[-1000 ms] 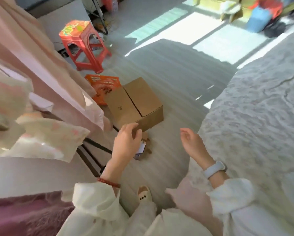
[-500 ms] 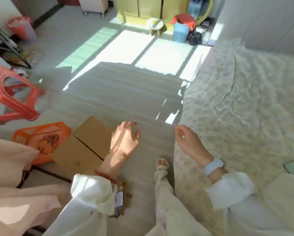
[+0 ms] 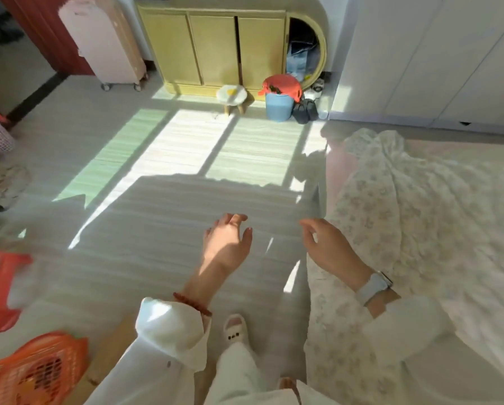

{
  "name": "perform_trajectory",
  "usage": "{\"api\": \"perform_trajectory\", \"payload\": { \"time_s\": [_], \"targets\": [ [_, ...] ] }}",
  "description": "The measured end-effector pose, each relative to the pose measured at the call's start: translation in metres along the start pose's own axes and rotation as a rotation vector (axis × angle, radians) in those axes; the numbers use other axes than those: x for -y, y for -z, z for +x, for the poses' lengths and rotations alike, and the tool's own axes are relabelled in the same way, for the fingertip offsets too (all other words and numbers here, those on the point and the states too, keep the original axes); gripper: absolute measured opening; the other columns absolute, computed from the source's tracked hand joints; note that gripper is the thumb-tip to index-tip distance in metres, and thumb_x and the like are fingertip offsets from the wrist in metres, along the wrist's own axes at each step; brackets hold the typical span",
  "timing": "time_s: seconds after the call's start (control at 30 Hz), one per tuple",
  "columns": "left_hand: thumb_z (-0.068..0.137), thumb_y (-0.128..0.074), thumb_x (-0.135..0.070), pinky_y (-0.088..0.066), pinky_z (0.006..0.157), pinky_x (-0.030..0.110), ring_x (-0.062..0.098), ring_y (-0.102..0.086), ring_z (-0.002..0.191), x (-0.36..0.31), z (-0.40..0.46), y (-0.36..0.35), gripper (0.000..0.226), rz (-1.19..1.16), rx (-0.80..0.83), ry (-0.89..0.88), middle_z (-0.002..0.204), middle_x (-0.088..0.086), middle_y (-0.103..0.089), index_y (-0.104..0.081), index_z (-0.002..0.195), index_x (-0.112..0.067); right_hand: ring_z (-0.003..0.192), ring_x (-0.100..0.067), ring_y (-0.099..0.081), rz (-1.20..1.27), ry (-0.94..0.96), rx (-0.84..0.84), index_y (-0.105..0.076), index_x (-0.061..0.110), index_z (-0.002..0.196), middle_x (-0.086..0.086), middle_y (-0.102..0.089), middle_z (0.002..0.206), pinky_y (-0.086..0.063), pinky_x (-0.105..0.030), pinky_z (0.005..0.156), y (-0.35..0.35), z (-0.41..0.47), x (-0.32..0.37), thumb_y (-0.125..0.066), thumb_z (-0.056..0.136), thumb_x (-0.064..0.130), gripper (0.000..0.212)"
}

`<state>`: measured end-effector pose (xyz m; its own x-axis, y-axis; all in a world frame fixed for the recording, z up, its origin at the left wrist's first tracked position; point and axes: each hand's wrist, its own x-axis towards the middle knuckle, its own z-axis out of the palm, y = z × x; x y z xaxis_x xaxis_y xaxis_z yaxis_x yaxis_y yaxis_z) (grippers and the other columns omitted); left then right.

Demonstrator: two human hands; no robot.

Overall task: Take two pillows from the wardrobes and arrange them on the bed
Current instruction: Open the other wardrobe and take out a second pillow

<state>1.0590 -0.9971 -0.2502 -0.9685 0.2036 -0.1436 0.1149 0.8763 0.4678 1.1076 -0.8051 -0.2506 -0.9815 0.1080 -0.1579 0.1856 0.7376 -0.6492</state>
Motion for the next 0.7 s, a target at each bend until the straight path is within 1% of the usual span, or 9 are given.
{"api": "perform_trajectory", "payload": {
  "time_s": [0.1,0.17,0.23,0.33,0.4,0.5,0.63,0.7],
  "targets": [
    [0.093,-0.044,-0.03,-0.031,0.103,0.041,0.024,-0.045,0.121,0.005,0.079,-0.001,0.037,0.071,0.046,-0.109,0.133,0.005,-0.05,-0.047,0.129,-0.018,0.117,-0.029,-0.05,-0.009,-0.077,-0.008,-0.051,0.009,0.122,-0.014,-0.055,0.127,-0.04,-0.043,0.1,0.001,0.068,0.001,-0.041,0.094,0.015,0.03],
    [0.093,-0.044,-0.029,-0.032,0.102,0.043,0.024,-0.046,0.12,0.004,0.134,0.001,0.037,0.091,0.067,-0.218,0.133,0.006,-0.051,-0.047,0.128,-0.017,0.118,-0.029,-0.05,-0.002,-0.134,-0.048,-0.051,0.009,0.122,-0.015,-0.055,0.127,-0.039,-0.041,0.102,0.005,0.115,0.003,-0.041,0.094,0.015,0.031],
    [0.093,-0.045,-0.029,-0.031,0.103,0.042,0.024,-0.047,0.119,0.001,0.188,0.01,0.037,0.095,0.09,-0.29,0.131,0.006,-0.052,-0.048,0.127,-0.017,0.118,-0.028,-0.051,0.03,-0.203,-0.1,-0.052,0.008,0.122,-0.014,-0.055,0.128,-0.038,-0.039,0.103,0.014,0.16,0.01,-0.041,0.094,0.015,0.03],
    [0.092,-0.045,-0.029,-0.03,0.104,0.041,0.023,-0.047,0.119,-0.003,0.269,0.025,0.036,0.089,0.092,-0.357,0.13,0.004,-0.054,-0.049,0.126,-0.018,0.118,-0.025,-0.051,0.047,-0.271,-0.146,-0.052,0.01,0.121,-0.013,-0.055,0.128,-0.038,-0.037,0.103,0.031,0.222,0.021,-0.041,0.094,0.016,0.03],
    [0.092,-0.045,-0.029,-0.031,0.103,0.041,0.023,-0.047,0.119,-0.012,0.325,0.032,0.036,0.086,0.116,-0.37,0.129,0.004,-0.054,-0.049,0.126,-0.018,0.116,-0.025,-0.051,0.04,-0.302,-0.191,-0.052,0.011,0.12,-0.012,-0.056,0.126,-0.039,-0.038,0.102,0.044,0.261,0.023,-0.041,0.094,0.017,0.029],
    [0.092,-0.046,-0.029,-0.031,0.102,0.04,0.023,-0.047,0.118,-0.04,0.39,0.031,0.035,0.074,0.136,-0.435,0.129,0.004,-0.054,-0.05,0.125,-0.018,0.115,-0.024,-0.052,0.045,-0.339,-0.253,-0.054,0.012,0.119,-0.01,-0.057,0.125,-0.04,-0.04,0.101,0.063,0.307,0.016,-0.043,0.093,0.016,0.028],
    [0.092,-0.045,-0.03,-0.029,0.103,0.036,0.02,-0.046,0.121,-0.094,0.487,0.005,0.035,0.044,0.213,-0.55,0.131,0.002,-0.053,-0.049,0.126,-0.019,0.112,-0.024,-0.053,0.055,-0.443,-0.329,-0.054,0.012,0.118,-0.011,-0.059,0.121,-0.039,-0.036,0.098,0.096,0.389,-0.025,-0.044,0.092,0.015,0.028],
    [0.093,-0.045,-0.03,-0.029,0.104,0.037,0.02,-0.045,0.121,-0.122,0.535,-0.009,0.036,0.062,0.251,-0.584,0.132,0.002,-0.051,-0.047,0.127,-0.019,0.112,-0.024,-0.053,0.061,-0.47,-0.343,-0.053,0.011,0.119,-0.011,-0.059,0.121,-0.038,-0.033,0.097,0.116,0.432,-0.05,-0.044,0.092,0.015,0.028]
  ]
}}
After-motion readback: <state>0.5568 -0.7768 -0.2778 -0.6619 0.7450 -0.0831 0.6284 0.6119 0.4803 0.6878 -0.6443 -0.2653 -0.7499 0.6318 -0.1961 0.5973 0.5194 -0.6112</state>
